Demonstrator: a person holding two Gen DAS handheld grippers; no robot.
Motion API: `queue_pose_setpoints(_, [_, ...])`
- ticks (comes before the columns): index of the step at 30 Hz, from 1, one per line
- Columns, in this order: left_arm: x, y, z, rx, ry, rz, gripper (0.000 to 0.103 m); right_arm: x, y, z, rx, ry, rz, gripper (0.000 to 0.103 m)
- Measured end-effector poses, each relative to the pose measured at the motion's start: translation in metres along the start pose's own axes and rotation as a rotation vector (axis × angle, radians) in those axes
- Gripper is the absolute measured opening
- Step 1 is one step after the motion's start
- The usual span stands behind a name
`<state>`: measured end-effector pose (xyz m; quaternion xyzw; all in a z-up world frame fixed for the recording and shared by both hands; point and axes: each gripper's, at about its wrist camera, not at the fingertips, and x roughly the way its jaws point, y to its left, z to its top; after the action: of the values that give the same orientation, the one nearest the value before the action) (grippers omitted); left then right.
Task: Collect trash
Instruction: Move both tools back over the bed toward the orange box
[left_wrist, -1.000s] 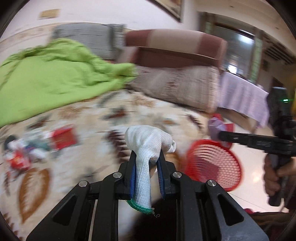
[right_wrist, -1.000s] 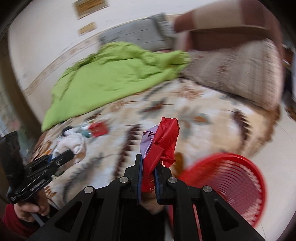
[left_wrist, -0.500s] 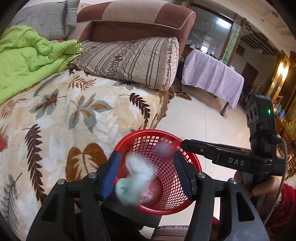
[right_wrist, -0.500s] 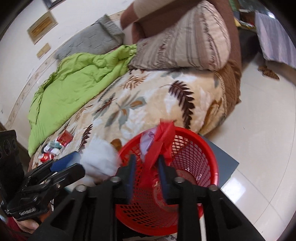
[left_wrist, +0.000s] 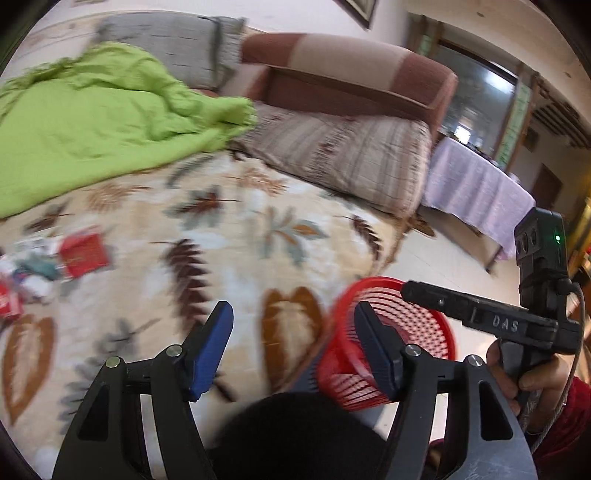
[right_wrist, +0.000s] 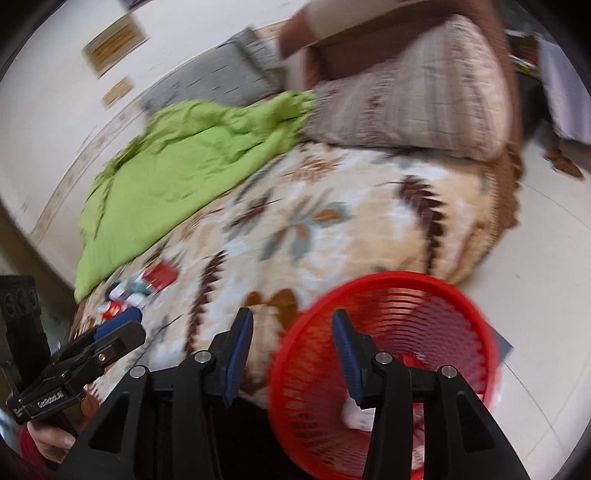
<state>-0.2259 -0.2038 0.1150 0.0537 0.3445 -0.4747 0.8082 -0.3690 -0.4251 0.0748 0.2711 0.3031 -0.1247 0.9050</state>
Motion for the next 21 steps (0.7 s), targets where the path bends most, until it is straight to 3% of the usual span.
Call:
queue_pose_setpoints(12, [-0.111,0.156,-0.029,-0.229,-0.123,0.297,0.073,0.078,0.151,-0.013,-0.257,0.106,0.206,0.058])
queue_pose_setpoints(15, [-0.141,0.200,-0.039,-0.287,-0.145,0.400,0.073,0.103,0.187,-0.017,-0.311,0.136,0.245,0.058])
queue_pose_setpoints(21, [-0.186,0.297,-0.055,-0.412,-0.149,0.558,0.077,0.141,0.224,-0.020,-0.356,0.155,0.252,0.059])
